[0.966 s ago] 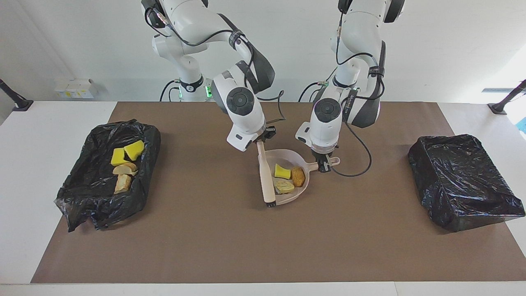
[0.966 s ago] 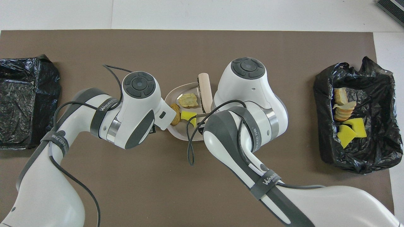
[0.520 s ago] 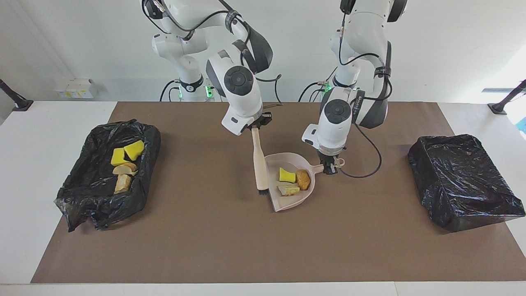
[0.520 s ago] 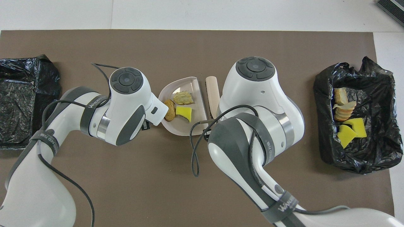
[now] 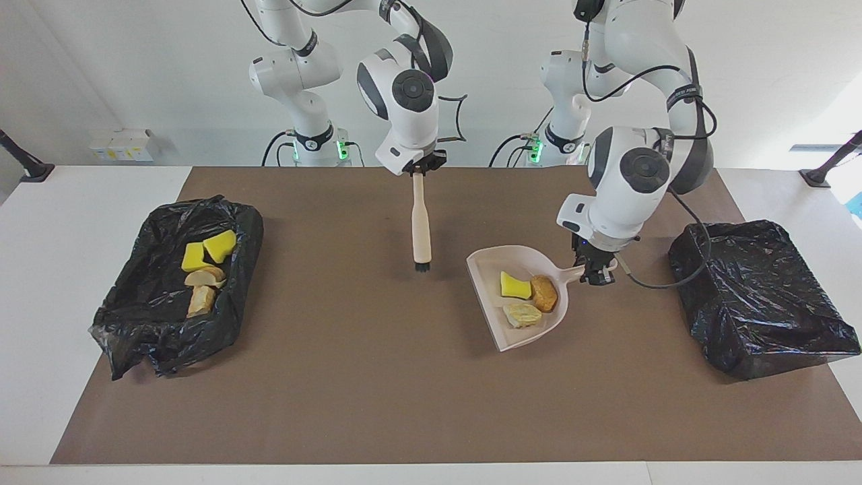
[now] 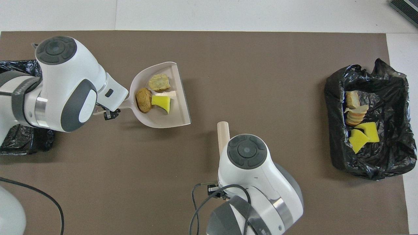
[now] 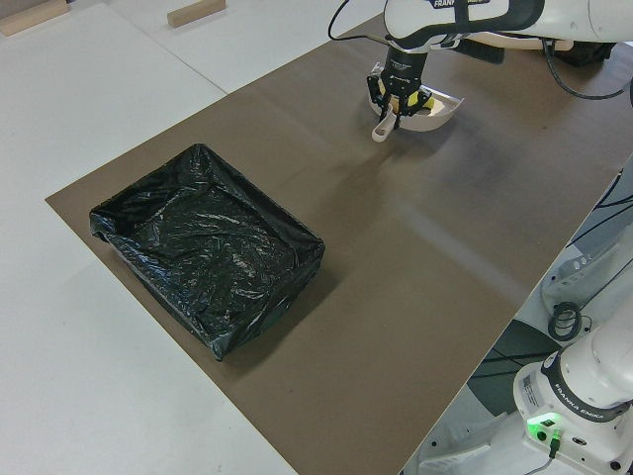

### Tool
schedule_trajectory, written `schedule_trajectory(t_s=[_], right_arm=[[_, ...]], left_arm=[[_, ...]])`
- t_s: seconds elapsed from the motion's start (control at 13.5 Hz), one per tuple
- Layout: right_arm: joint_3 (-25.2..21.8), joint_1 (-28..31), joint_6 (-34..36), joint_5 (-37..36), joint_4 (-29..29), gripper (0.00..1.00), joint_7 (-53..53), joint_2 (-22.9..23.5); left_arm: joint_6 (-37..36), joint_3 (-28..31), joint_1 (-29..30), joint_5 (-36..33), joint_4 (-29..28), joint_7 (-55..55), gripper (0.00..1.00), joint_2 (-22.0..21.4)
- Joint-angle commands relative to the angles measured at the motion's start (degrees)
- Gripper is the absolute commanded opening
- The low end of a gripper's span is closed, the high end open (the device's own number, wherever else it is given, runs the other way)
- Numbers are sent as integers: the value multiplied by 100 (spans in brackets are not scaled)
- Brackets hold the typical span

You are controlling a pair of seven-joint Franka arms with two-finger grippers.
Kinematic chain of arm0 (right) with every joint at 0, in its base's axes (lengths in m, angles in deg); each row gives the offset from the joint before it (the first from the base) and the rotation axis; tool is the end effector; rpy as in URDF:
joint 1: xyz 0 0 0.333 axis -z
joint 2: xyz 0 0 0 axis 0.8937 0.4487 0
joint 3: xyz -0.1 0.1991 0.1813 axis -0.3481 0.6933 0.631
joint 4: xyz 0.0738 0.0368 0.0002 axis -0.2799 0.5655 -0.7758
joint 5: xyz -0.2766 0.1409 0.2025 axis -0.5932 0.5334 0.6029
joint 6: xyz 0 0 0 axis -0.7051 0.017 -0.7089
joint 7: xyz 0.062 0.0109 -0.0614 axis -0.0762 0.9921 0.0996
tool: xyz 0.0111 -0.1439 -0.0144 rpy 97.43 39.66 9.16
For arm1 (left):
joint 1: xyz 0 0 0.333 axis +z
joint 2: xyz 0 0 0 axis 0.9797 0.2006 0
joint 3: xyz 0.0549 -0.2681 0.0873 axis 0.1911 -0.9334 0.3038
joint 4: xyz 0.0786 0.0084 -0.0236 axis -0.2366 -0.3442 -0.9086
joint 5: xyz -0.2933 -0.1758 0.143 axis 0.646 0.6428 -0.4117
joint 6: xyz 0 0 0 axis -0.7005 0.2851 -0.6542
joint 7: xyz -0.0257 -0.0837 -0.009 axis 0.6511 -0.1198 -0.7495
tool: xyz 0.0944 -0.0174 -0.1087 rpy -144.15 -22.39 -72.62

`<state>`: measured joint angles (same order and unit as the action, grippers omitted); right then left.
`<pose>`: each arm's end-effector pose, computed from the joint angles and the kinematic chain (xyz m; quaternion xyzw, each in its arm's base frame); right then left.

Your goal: Sweep and dump trash in bin

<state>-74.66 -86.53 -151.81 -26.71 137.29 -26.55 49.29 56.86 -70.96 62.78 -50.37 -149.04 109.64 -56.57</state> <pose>0.3519 0.3170 0.3583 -0.9819 -0.0183 0.1887 0.0049 0.5795 -0.1429 0.3769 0.7626 -0.6447 -0.0521 0.0044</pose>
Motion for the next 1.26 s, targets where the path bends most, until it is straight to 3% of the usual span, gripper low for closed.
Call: schedule_trajectory(t_s=[0.0, 0.22, 0.45, 0.89, 0.97, 1.11, 1.19], right_arm=[[-20, -237, -750, 373, 583, 0, -59, -247], [-20, -580, -1261, 453, 767, 0, -394, -132], [-20, -835, -1807, 444, 917, 0, -622, 79], [-20, -862, -1966, 444, 908, 0, -552, 237], [-20, -862, -1992, 444, 908, 11, -543, 255], [-20, -853, -2063, 444, 908, 87, -500, 299], [-20, -845, -2063, 444, 882, 100, -447, 308]], left_arm=[[-541, -30, 438, 85, 443, 532, 0, -36], [-788, 58, 1027, -37, 629, 1025, 0, -80], [-736, 58, 1931, -126, 716, 2306, 0, -133], [-377, 75, 3409, -108, 708, 4556, 0, -71], [-280, 84, 3628, -99, 769, 4803, 0, -28], [-340, 84, 3824, -370, 1460, 5016, 0, 349], [-253, 76, 3894, -633, 1603, 5025, 0, 429]])
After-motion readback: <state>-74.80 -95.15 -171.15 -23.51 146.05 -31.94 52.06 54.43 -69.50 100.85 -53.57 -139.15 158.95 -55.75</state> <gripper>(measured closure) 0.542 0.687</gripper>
